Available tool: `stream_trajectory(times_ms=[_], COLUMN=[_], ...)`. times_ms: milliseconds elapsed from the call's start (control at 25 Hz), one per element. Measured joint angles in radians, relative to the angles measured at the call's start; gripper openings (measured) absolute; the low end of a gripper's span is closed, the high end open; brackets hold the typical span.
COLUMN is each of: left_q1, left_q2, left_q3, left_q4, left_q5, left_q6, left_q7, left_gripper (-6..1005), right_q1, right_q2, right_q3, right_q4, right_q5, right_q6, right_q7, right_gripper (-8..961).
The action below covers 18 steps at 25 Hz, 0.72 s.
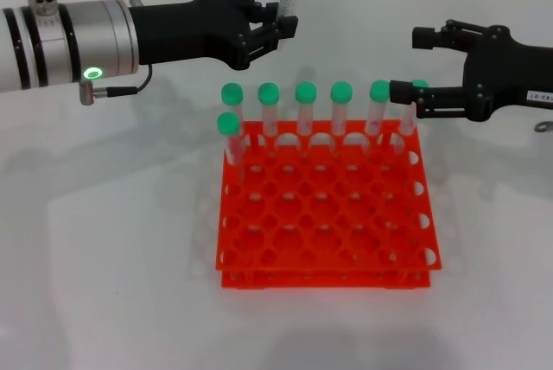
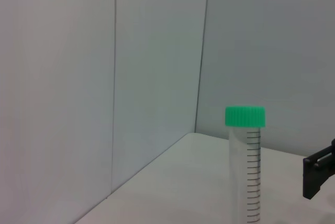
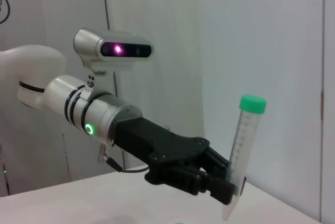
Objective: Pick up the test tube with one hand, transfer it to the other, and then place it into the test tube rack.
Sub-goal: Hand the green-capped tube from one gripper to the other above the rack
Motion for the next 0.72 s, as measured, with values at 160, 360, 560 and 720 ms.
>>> stream_trajectory(times_ms=[160,360,560,720], left_q1=[0.000,0.000,0.002,0.004], left_q2=[0.000,-0.001,-0.002,-0.003], left_q3=[0.000,0.010,0.011,0.018], left_q4=[0.000,0.000,0.000,0.000], left_q5=[-0.002,-0.008,-0.019,-0.031], left_q6=[0.000,0.000,0.000,0.003], left_q7=[0.009,0.031,0.063,0.085], left_gripper=[211,211,212,213], right_q1=[0.019,0.032,0.033,0.033], right_q2=[0.001,0.001,0.001,0.001], right_q3=[-0.003,-0.003,-0.003,-0.001], right_q4=[0.000,0.000,0.000,0.000], right_q5=[0.000,0.000,0.000,0.000], right_q6=[0.003,0.004,0.005,0.007], right_q7=[-0.002,-0.003,-0.004,-0.005], right_gripper=[829,828,826,825])
